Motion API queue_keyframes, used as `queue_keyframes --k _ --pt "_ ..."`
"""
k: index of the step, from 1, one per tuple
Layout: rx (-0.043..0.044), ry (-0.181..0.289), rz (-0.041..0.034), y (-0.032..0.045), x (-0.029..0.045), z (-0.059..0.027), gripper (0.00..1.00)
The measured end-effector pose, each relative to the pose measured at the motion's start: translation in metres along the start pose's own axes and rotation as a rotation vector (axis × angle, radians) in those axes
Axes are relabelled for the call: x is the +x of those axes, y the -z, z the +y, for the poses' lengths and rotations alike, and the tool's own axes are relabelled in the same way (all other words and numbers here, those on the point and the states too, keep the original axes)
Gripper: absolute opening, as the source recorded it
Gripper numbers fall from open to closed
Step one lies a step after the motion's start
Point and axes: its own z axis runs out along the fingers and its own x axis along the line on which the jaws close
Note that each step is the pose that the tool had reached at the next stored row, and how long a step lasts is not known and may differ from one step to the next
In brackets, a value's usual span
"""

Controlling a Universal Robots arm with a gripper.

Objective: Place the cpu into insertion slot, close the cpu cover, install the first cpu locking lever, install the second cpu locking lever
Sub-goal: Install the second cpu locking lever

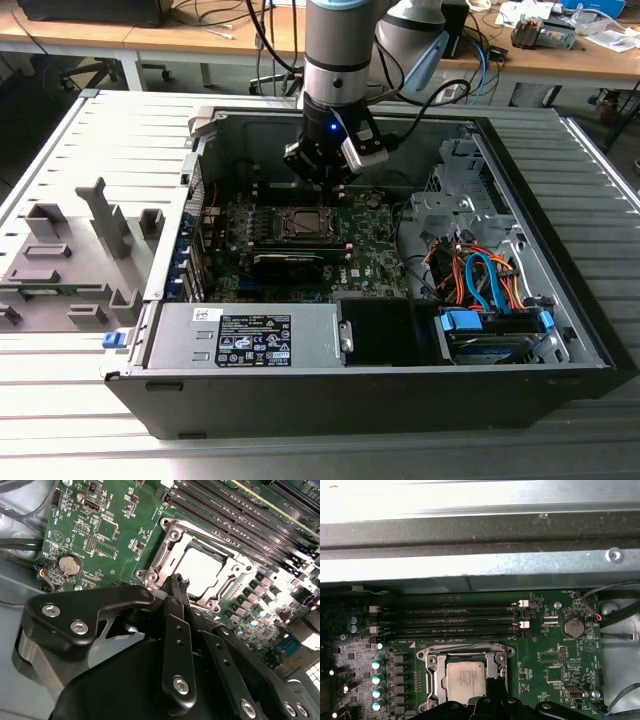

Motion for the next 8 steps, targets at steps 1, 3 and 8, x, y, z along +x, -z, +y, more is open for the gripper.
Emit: queue_keyframes --k 1,3,8 --pt "-0.0001 0.0 0.0 0.0 -0.0001 -0.0006 0.11" --pt "-0.0001 0.0 0.0 0.0 -0.0001 -0.0017 0.11" --pt "-0.0001 0.0 0.0 0.0 -0.0003 -0.0059 0.11"
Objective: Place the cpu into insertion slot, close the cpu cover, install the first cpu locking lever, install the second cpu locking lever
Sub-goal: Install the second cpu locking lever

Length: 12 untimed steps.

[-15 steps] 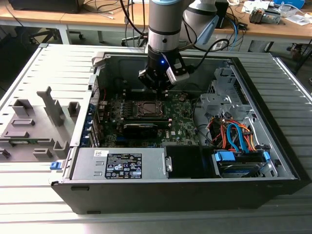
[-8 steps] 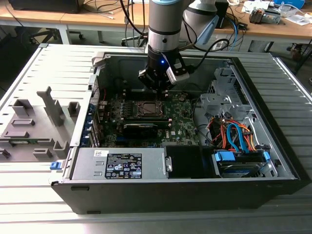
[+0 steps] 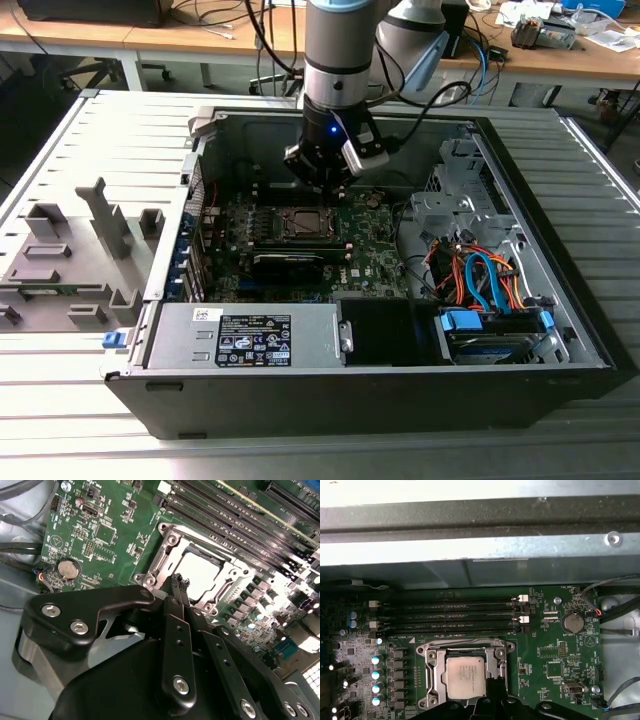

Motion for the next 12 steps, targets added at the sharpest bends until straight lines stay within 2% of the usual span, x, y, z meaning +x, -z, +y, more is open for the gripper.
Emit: queue_keyframes --k 12 --pt "0.0 0.0 0.0 0.0001 -0.0004 -0.0095 0.11"
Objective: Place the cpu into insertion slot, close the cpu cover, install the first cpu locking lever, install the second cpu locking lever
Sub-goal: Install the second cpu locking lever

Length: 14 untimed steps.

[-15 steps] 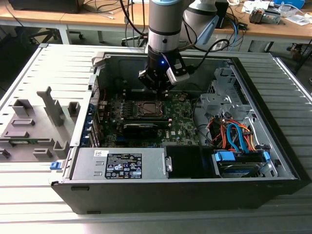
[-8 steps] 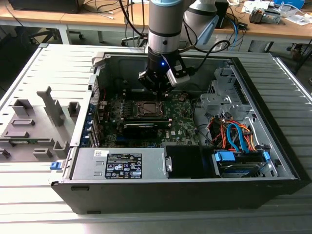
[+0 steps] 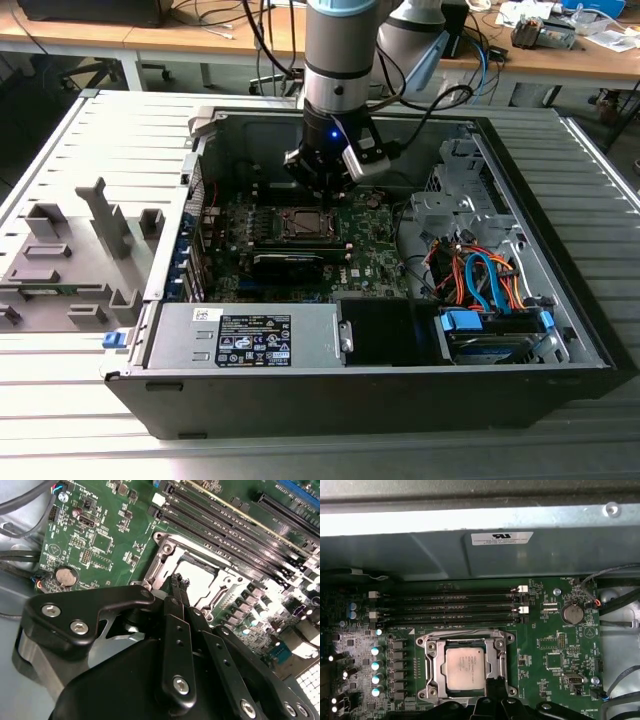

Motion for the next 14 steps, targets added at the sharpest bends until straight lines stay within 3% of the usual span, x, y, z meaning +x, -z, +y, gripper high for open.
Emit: queue_keyframes --k 14 --pt "-0.0001 0.0 0.0 0.0 -0.0003 -0.008 0.11"
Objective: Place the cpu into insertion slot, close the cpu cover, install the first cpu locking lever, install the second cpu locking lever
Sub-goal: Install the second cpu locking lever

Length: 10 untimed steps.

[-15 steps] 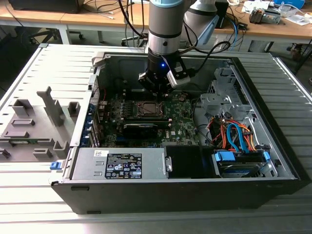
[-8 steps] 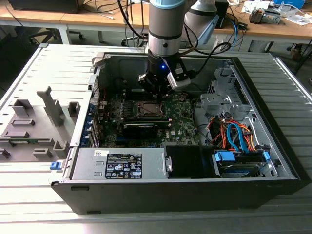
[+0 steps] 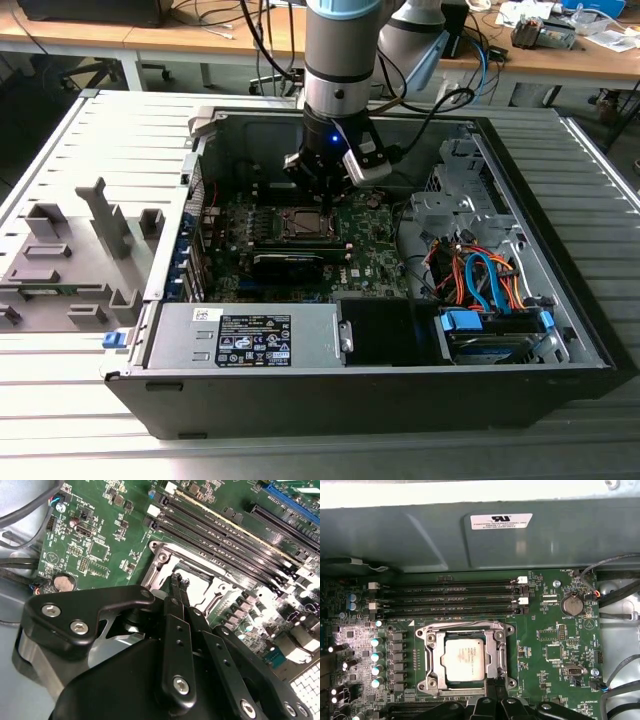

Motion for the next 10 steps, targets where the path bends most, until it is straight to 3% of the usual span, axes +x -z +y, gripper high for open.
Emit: queue_keyframes --k 10 --pt "0.0001 0.0 0.0 0.0001 -0.0001 -0.003 0.11"
